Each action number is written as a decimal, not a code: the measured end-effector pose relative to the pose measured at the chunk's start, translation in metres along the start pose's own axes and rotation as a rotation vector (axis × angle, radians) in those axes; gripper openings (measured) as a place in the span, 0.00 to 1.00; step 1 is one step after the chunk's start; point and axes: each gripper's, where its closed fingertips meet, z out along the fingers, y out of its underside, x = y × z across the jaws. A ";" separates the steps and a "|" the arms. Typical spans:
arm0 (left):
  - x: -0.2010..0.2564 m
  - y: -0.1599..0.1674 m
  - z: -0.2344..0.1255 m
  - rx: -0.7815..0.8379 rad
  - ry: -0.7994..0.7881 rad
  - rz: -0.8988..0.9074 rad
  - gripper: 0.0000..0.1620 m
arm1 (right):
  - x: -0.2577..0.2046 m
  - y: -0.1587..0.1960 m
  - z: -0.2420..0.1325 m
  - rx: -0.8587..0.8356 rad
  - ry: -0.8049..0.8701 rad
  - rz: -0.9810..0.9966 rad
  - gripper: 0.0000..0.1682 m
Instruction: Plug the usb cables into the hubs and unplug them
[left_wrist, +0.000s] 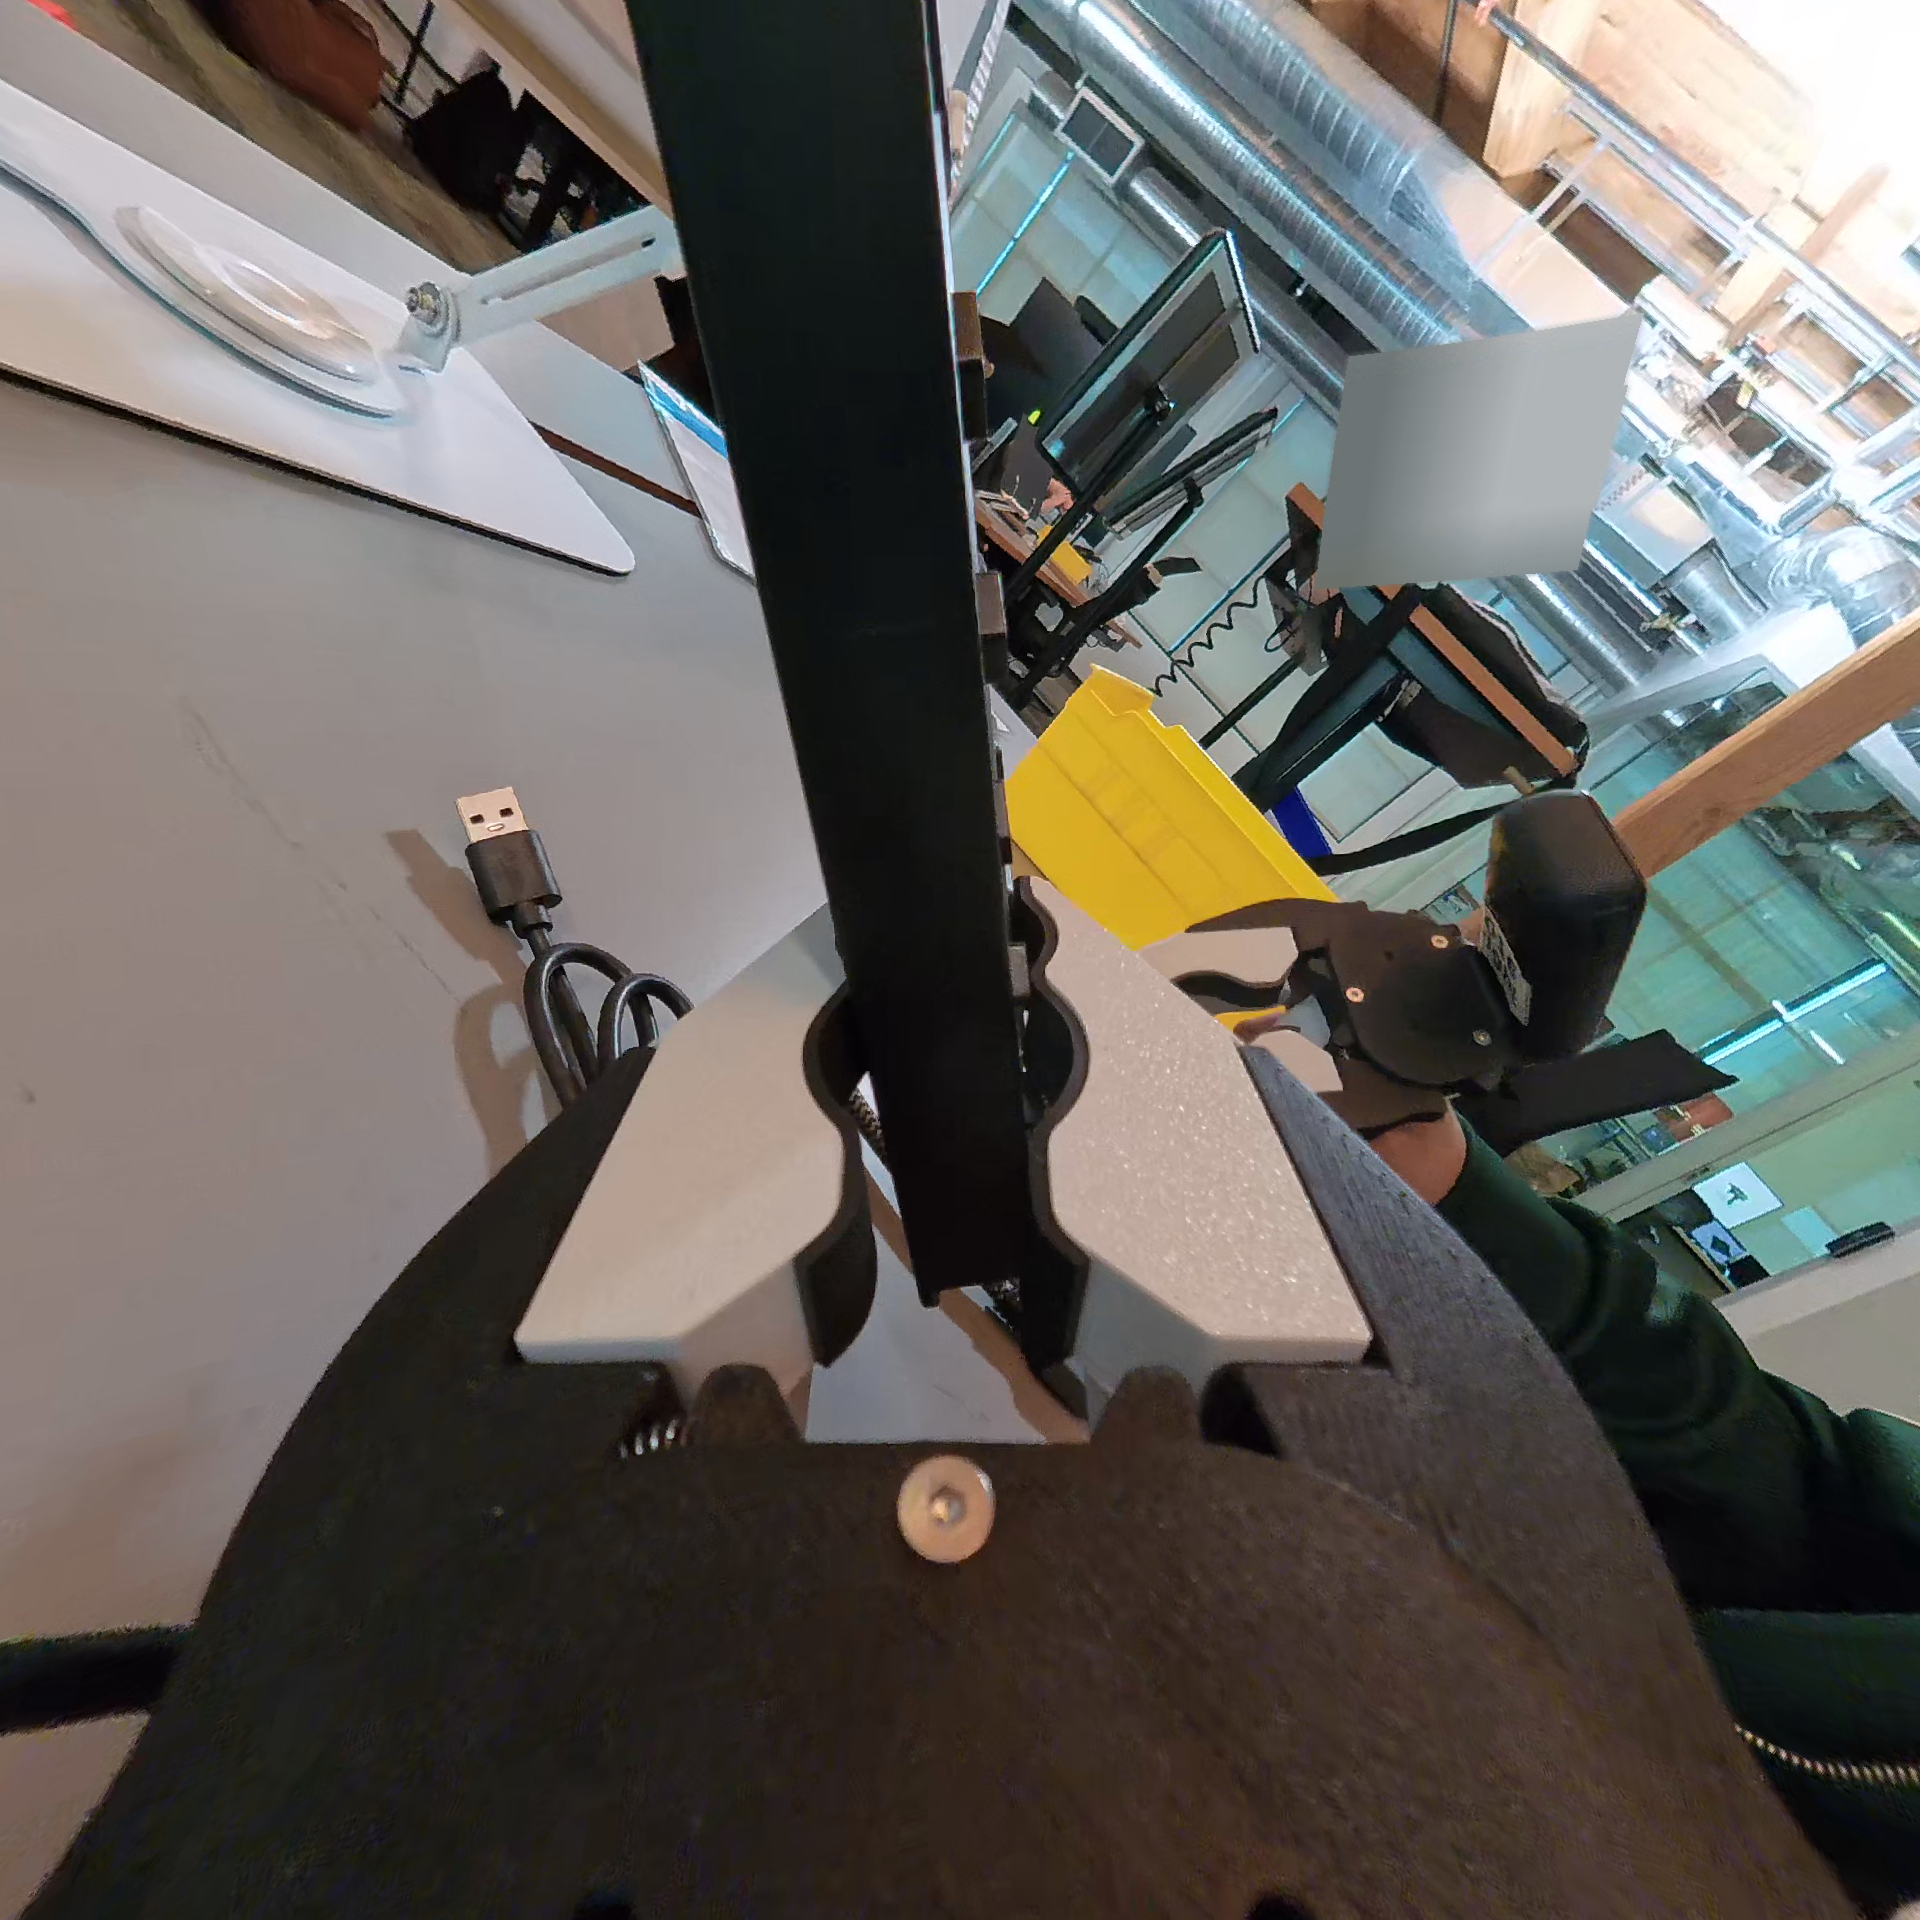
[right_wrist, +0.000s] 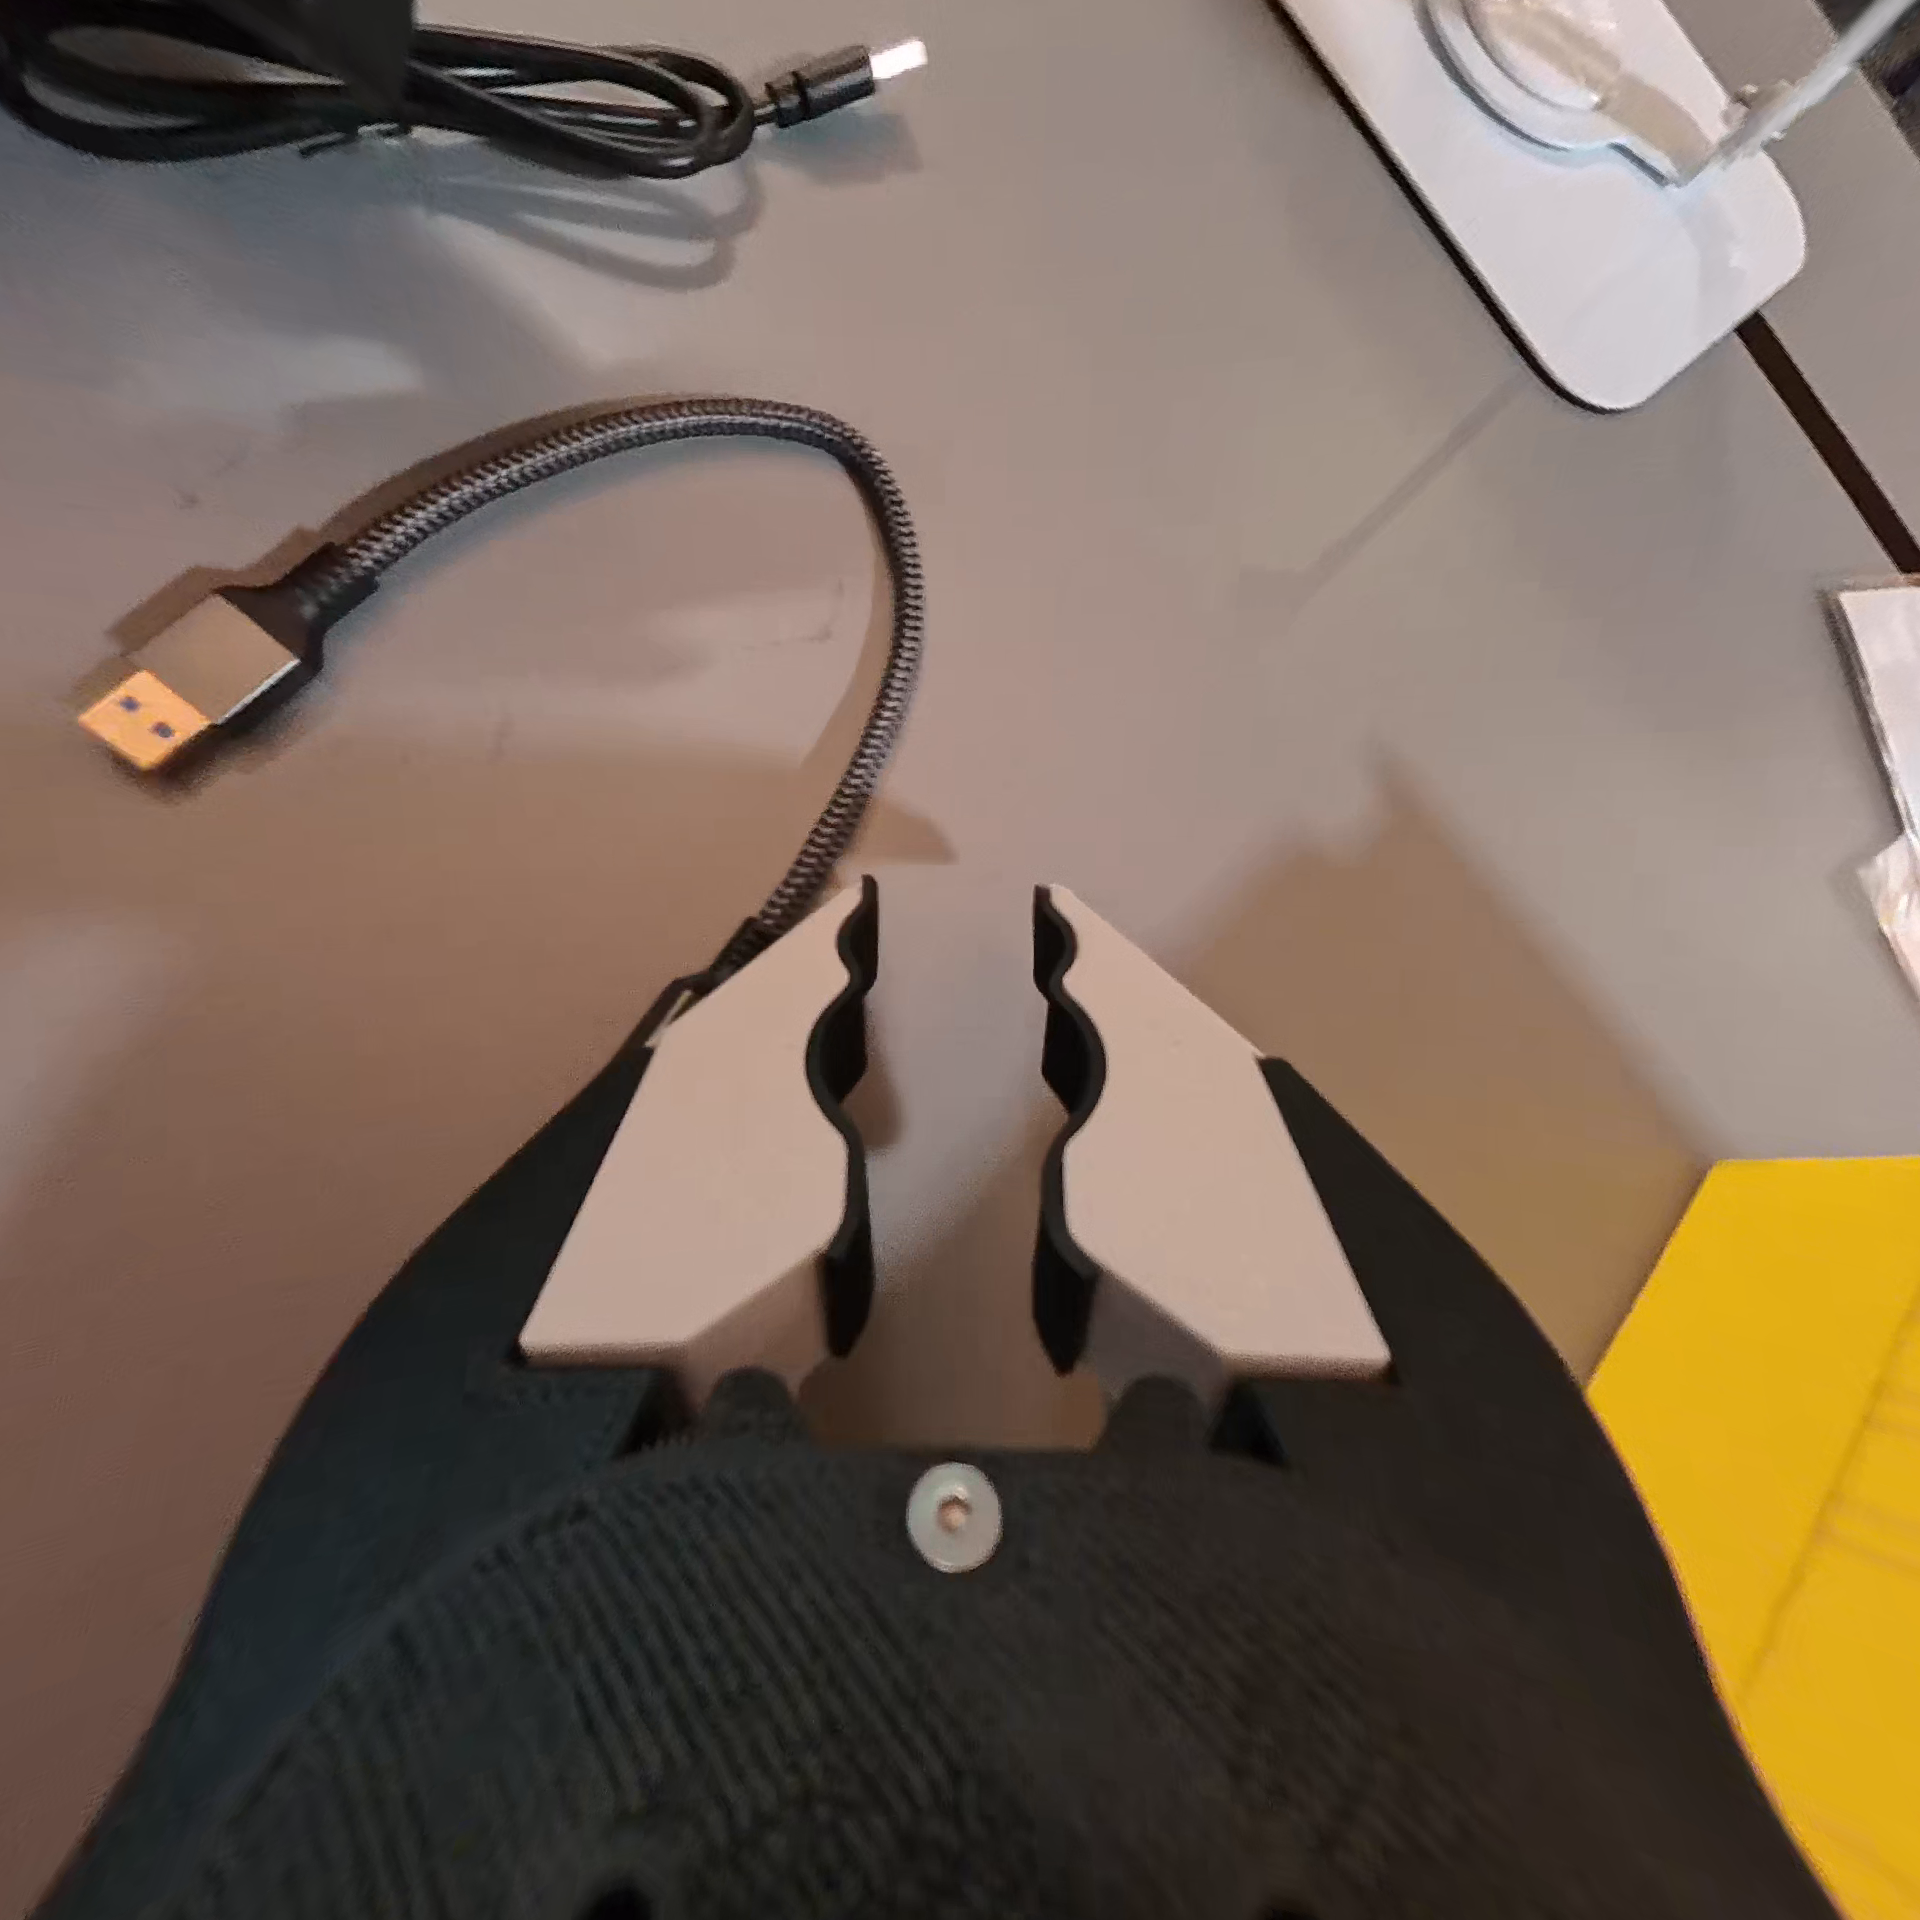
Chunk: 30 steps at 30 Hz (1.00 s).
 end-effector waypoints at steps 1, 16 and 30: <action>0.000 0.000 0.000 0.001 0.000 0.004 0.13 | -0.006 0.000 0.000 -0.006 -0.026 -0.016 0.16; -0.007 -0.008 -0.005 -0.008 0.005 0.002 0.14 | -0.104 -0.058 -0.031 0.300 -0.547 -0.116 0.07; -0.011 -0.008 -0.008 -0.054 0.021 0.012 0.14 | -0.170 -0.096 0.035 0.147 -0.644 -0.412 0.25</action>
